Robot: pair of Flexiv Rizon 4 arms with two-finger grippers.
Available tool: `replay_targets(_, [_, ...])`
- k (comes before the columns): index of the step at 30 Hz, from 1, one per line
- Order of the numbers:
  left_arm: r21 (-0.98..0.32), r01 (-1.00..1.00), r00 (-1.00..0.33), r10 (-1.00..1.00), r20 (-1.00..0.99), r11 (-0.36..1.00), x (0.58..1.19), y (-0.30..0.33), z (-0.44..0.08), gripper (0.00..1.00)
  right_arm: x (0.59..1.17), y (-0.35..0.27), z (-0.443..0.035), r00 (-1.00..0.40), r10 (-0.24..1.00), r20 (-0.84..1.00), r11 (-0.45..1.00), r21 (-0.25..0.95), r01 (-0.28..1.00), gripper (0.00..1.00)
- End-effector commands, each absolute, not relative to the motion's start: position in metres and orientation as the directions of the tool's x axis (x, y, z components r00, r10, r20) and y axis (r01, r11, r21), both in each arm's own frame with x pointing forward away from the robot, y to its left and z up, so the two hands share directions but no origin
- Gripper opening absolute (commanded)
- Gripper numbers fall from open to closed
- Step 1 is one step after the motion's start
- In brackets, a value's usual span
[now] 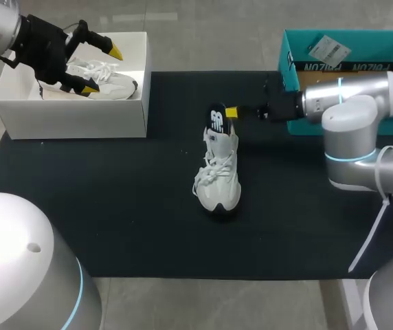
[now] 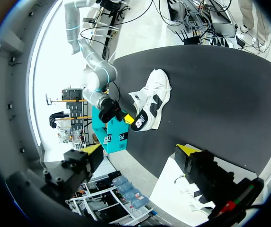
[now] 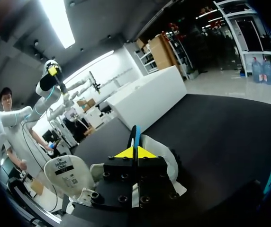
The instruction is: Take the shoe out of the shoebox, open the shoe tongue, remove and reinsert the insole, then place the shoe into the shoebox
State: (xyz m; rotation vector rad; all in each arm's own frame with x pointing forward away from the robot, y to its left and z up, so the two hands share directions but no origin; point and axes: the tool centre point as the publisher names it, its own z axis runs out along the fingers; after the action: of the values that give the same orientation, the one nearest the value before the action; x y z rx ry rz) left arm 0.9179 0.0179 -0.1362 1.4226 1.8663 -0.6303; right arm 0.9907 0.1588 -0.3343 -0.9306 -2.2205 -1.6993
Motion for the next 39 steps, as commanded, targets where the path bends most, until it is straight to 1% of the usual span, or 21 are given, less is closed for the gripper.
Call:
replay_targets(1, [0.033, 0.959, -0.156, 0.623, -0.766, 0.28, 0.918, 0.018, -0.136, 1.0, 0.985, 0.164, -0.338, -0.78, 0.366, 0.508, 0.137, 0.799, 0.585, 0.0])
replay_targets(13, [0.033, 0.959, -0.156, 0.623, -0.766, 0.28, 0.918, 0.018, -0.136, 1.0, 0.964, 0.166, -0.346, -0.75, 0.362, 0.553, 0.123, 0.769, 0.627, 0.0])
replay_targets(20, [0.033, 0.959, -0.156, 0.623, -0.766, 0.28, 0.918, 0.018, -0.136, 1.0, 0.961, 0.162, -0.348, -0.742, 0.368, 0.561, 0.107, 0.767, 0.633, 0.0])
replay_targets(22, [0.033, 0.959, -0.156, 0.623, -0.766, 0.28, 0.918, 0.018, -0.136, 1.0, 0.965, 0.161, -0.346, -0.744, 0.367, 0.558, 0.107, 0.769, 0.63, 0.13])
replay_targets(29, [0.033, 0.959, -0.156, 0.623, -0.766, 0.28, 0.918, 0.018, -0.136, 1.0, 0.972, 0.166, -0.344, -0.756, 0.351, 0.552, 0.113, 0.777, 0.619, 0.15])
replay_targets(31, [0.033, 0.959, -0.156, 0.623, -0.766, 0.28, 0.918, 0.018, -0.136, 1.0, 0.973, 0.167, -0.346, -0.756, 0.348, 0.554, 0.113, 0.776, 0.62, 0.13])
replay_targets(32, [0.033, 0.959, -0.156, 0.623, -0.766, 0.28, 0.918, 0.018, -0.136, 1.0, 0.973, 0.168, -0.346, -0.756, 0.346, 0.556, 0.112, 0.775, 0.621, 0.09])
replay_targets(33, [0.033, 0.959, -0.156, 0.623, -0.766, 0.28, 0.918, 0.018, -0.136, 1.0, 0.973, 0.168, -0.346, -0.754, 0.344, 0.559, 0.11, 0.774, 0.624, 0.0])
replay_targets(39, [0.033, 0.959, -0.156, 0.623, -0.766, 0.28, 0.918, 0.018, -0.136, 1.0, 0.968, 0.172, -0.352, -0.735, 0.321, 0.597, 0.109, 0.748, 0.655, 0.0])
